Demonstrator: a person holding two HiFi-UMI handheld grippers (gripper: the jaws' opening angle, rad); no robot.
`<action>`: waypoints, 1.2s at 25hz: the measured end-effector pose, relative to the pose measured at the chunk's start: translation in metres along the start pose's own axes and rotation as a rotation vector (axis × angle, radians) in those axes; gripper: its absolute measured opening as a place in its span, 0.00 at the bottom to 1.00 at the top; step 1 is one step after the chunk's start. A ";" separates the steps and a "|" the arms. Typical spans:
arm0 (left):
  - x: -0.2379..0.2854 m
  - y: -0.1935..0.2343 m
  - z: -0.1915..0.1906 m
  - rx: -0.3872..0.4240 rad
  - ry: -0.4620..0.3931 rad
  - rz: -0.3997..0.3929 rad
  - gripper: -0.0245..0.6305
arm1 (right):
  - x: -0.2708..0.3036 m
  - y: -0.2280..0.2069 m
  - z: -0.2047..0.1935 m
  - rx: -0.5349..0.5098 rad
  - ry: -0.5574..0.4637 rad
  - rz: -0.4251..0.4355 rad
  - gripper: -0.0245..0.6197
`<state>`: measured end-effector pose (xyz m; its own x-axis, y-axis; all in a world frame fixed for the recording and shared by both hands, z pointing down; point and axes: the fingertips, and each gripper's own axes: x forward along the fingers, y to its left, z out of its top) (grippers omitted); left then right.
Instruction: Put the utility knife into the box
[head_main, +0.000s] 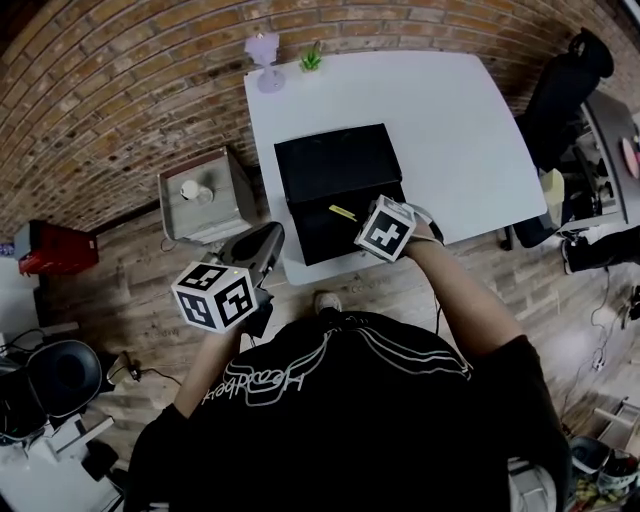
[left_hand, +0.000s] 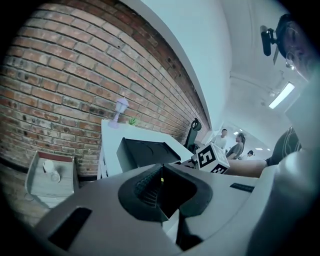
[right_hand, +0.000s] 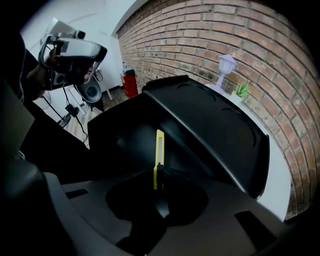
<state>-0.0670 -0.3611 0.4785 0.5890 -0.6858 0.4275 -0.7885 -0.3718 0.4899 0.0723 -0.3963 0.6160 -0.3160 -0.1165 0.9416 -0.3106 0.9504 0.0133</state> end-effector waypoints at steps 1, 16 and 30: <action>0.000 0.002 0.000 -0.005 -0.002 0.003 0.09 | 0.002 -0.001 0.000 -0.010 0.010 -0.001 0.14; 0.012 0.010 0.010 -0.044 -0.025 0.005 0.09 | -0.003 0.002 0.006 0.010 -0.023 0.042 0.35; 0.014 -0.027 0.027 0.033 0.031 -0.116 0.09 | -0.138 0.004 0.047 0.448 -0.730 0.059 0.28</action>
<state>-0.0423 -0.3780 0.4511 0.6814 -0.6176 0.3927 -0.7197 -0.4680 0.5128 0.0723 -0.3904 0.4705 -0.7926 -0.3731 0.4823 -0.5519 0.7752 -0.3073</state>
